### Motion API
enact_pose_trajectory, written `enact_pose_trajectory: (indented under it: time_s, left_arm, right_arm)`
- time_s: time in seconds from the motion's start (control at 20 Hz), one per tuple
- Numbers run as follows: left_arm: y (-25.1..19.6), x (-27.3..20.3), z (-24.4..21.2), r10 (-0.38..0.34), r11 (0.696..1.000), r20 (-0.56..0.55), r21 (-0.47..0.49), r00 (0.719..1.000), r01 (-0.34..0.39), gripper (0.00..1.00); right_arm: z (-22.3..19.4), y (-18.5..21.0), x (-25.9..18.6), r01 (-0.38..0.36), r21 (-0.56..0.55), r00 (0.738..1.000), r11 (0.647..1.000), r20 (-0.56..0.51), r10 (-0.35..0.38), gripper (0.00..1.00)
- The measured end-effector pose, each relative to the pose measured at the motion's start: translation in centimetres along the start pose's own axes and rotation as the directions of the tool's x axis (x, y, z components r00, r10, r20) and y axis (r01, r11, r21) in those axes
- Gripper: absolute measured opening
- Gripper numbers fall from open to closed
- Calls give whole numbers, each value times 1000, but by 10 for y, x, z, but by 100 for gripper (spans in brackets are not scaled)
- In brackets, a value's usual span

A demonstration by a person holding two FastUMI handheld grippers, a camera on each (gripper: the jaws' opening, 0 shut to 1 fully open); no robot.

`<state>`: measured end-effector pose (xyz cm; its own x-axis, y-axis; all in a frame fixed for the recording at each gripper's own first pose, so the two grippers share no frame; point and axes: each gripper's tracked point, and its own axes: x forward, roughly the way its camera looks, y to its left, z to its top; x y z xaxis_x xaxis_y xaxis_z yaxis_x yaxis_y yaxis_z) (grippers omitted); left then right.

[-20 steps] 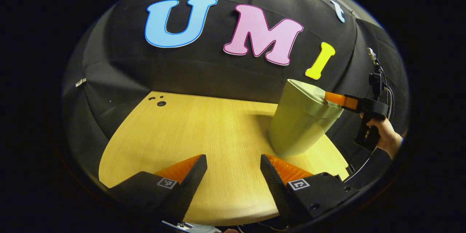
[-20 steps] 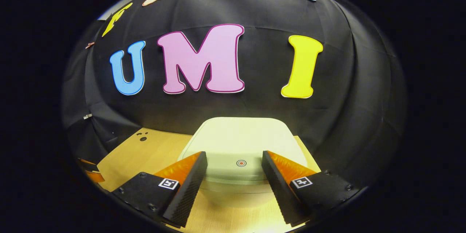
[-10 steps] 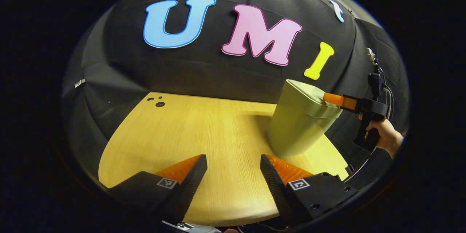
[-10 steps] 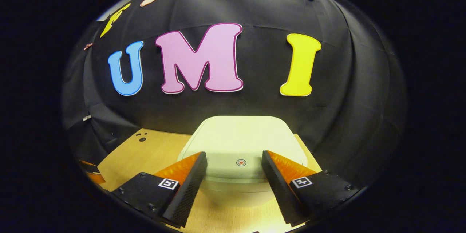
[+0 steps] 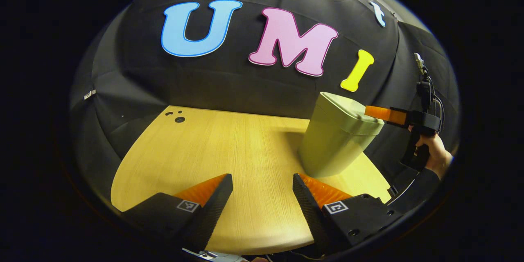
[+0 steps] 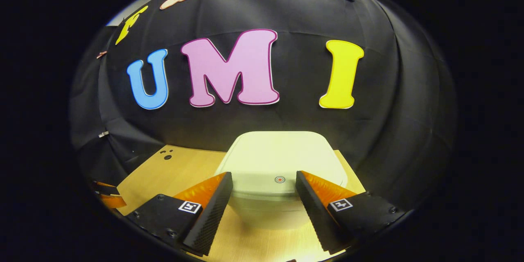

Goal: Press the lid of the desktop garbage bin to open it, pick up the crumpled paper on the desktop and throw it into the bin, then pick up the pop can on the desktop and drop it into the bin, and finally close the garbage bin lid.

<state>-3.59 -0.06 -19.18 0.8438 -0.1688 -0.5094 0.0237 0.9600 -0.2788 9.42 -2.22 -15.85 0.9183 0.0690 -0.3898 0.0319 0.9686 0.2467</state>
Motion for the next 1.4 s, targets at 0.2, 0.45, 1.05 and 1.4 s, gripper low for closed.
enact_pose_trajectory:
  time_s: [0.2, 0.45, 1.05, 1.4]
  left_arm:
    - [-1, 0, -1, -8, 1000, -4, 16, 1000, 8, 95]
    - [-5, 3, 2, -24, 999, 0, 27, 1000, 24, 95]
    - [-11, 5, 8, -51, 997, 8, 57, 999, 51, 95]
    - [-13, 5, 10, -67, 995, 12, 69, 998, 66, 95]
  right_arm:
    - [5, 17, -21, -35, -5, 999, 999, 29, 35, 97]
    - [1, 39, -43, -71, -41, 996, 997, 42, 73, 97]
    - [-34, 74, -76, -115, -52, 993, 992, 10, 115, 97]
    - [-63, 79, -81, -119, -50, 992, 992, -44, 117, 98]
